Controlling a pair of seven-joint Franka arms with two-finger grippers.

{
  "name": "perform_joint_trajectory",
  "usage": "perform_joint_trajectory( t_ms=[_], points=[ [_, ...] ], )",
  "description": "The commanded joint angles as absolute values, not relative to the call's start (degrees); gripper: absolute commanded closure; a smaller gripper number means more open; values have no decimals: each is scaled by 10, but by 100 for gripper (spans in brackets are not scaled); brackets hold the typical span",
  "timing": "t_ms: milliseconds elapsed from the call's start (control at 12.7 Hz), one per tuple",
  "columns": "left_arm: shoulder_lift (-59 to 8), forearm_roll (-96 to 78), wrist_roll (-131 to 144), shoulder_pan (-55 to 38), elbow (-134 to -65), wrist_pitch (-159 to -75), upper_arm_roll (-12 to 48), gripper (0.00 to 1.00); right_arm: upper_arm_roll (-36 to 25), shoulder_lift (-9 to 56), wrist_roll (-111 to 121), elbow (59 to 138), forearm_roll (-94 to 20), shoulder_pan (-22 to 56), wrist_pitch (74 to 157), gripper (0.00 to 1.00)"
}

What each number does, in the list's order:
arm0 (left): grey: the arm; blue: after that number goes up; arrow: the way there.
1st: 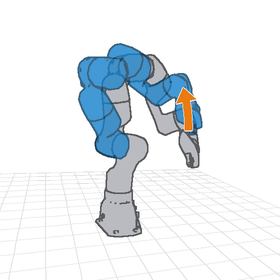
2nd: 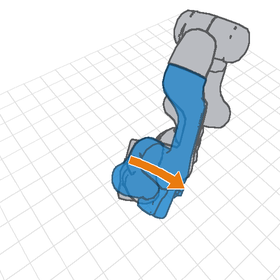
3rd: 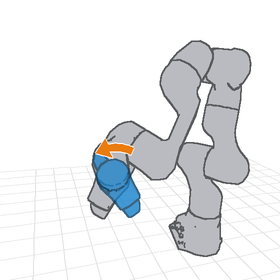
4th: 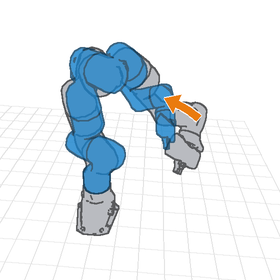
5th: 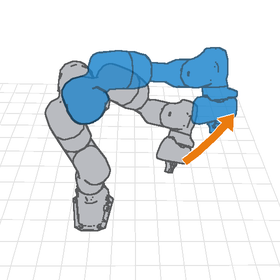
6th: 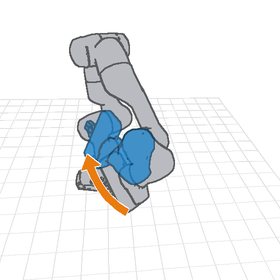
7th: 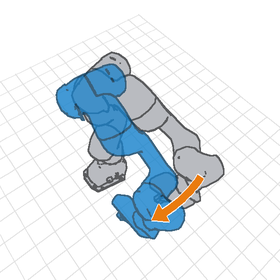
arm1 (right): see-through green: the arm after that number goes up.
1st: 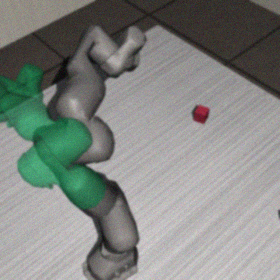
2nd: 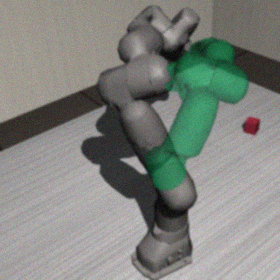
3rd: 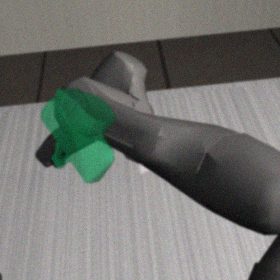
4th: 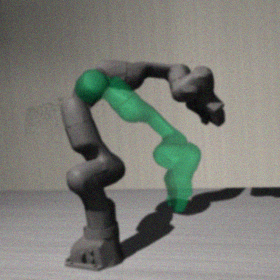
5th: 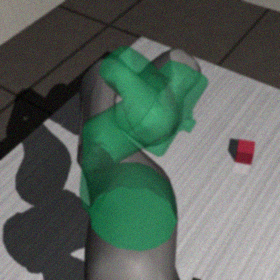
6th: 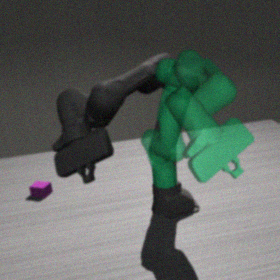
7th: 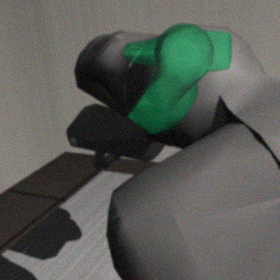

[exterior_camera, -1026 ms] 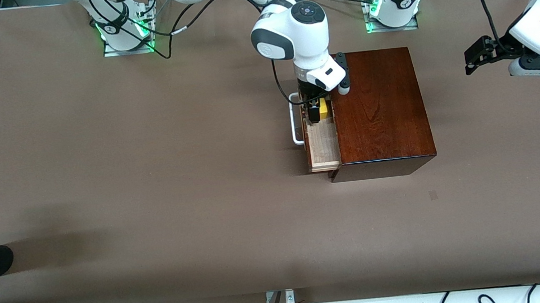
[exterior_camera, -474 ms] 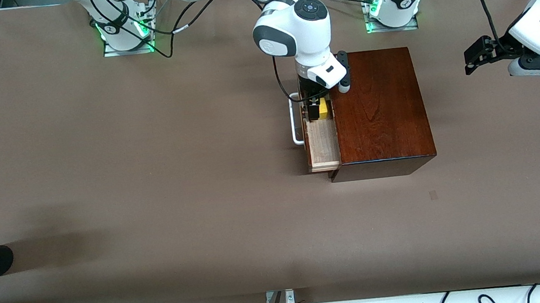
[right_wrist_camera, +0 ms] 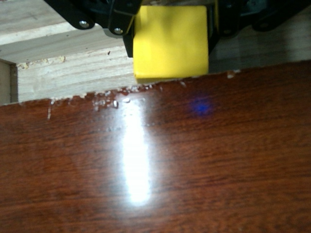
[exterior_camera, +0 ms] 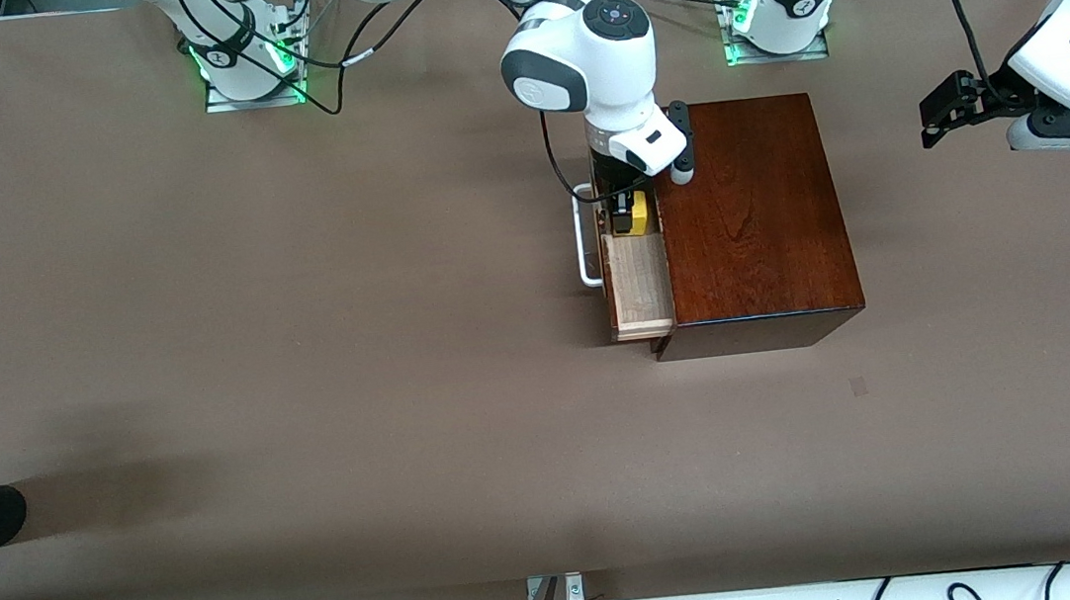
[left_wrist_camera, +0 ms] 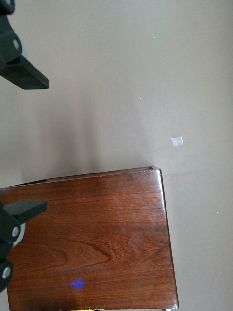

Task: Open drawer, take yellow block, close drawer
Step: 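Lift the yellow cube out of the drawer with the right gripper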

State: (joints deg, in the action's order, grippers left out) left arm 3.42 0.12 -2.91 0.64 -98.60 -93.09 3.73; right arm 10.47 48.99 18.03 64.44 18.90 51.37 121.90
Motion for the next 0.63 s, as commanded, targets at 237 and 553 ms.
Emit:
perform_joint_trajectory(
  t_ms=[237, 553],
  points=[
    [35, 14, -40, 4, -975, -917, 37, 0, 109, 484, 159, 554, 191, 517, 1101, 95],
    [35, 14, -41, 4, -975, -916, 36, 0, 105, 435, 142, 544, 128, 492, 1067, 95]
  ],
)
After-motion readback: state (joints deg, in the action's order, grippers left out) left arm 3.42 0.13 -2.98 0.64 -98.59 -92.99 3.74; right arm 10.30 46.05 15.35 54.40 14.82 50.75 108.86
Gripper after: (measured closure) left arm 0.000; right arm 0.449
